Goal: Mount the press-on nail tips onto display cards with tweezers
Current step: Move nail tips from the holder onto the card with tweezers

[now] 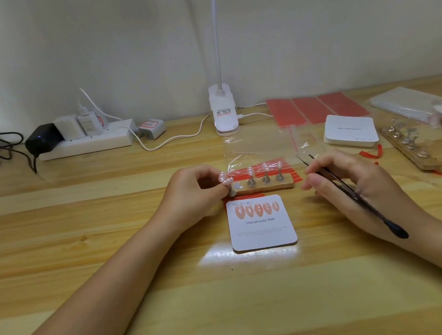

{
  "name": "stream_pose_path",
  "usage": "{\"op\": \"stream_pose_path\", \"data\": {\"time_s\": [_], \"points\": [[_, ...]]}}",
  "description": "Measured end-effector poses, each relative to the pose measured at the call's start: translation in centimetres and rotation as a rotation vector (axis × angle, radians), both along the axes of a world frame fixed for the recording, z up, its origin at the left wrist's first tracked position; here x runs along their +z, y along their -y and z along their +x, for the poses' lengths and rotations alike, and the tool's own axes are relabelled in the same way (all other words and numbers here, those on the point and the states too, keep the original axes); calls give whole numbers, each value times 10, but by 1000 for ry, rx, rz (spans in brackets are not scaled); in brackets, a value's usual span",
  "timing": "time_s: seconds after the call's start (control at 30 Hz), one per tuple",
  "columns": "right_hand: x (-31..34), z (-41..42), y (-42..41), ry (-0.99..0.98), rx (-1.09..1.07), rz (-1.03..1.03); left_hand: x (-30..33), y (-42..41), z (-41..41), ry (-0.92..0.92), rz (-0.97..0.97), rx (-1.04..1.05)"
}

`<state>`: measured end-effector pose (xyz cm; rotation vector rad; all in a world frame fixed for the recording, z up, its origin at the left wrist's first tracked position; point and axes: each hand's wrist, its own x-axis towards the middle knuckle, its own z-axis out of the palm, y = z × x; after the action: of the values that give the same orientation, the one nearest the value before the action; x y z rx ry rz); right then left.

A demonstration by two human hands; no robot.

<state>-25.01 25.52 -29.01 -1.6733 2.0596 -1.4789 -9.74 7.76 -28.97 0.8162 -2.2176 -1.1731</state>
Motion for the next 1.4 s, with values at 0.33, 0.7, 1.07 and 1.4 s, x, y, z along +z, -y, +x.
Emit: {"op": "stream_pose_path", "data": {"time_s": [0.33,0.7,1.07,1.4], "points": [[20,27,35,-377,30,1,-2,1,1,-44,0,4],[25,46,80,-422,28,152,-3,4,5,-66,22,-24],[25,40,84,-417,96,127,-1,2,3,-67,43,-17],[27,25,85,-400,305,61,0,2,4,-29,-14,0]]}}
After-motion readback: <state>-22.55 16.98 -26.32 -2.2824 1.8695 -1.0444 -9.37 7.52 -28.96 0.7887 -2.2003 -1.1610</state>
